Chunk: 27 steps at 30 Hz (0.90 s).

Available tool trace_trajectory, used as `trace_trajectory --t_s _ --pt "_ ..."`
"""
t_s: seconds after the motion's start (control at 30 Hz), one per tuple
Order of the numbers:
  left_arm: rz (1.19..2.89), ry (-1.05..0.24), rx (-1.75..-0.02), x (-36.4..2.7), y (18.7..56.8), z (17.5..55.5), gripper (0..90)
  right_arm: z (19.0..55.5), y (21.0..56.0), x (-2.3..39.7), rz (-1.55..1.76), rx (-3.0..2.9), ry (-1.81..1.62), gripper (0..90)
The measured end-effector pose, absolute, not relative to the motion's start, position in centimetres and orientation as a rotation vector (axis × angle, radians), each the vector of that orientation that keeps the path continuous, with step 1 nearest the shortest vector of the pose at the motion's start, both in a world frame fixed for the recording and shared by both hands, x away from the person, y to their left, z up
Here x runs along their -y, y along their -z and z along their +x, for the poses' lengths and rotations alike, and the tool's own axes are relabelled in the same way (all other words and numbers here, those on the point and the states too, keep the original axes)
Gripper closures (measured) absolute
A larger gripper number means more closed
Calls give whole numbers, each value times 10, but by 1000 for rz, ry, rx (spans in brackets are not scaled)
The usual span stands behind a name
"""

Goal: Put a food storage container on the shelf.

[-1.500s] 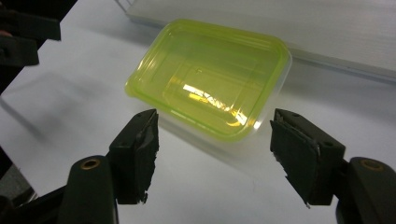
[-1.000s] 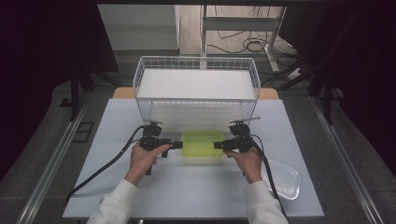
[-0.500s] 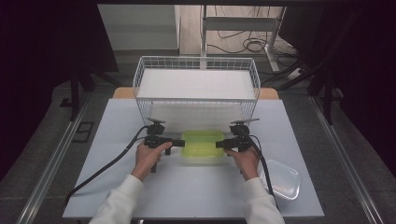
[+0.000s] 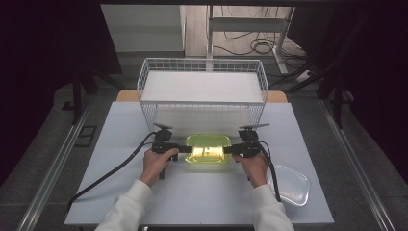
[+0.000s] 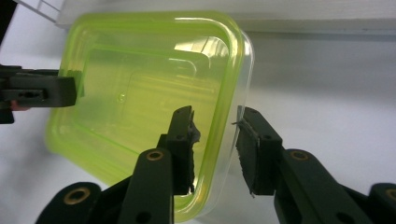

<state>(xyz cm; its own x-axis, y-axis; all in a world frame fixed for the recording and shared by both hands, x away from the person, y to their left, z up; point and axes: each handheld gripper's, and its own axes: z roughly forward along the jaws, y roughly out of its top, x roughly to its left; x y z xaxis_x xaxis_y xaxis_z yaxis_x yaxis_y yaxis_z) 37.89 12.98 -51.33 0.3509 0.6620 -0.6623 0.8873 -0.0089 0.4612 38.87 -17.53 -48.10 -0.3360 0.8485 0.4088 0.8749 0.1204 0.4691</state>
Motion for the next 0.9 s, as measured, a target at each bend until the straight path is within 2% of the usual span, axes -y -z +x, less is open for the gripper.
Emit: trace_trajectory --t_s 0.2,0.9 --pt "1764 284 -1347 -131 508 372 784 381 475 178 -1754 2346 1052 742" --pt "1742 116 -1143 -143 458 326 785 342 439 186 -1495 2426 1342 757"
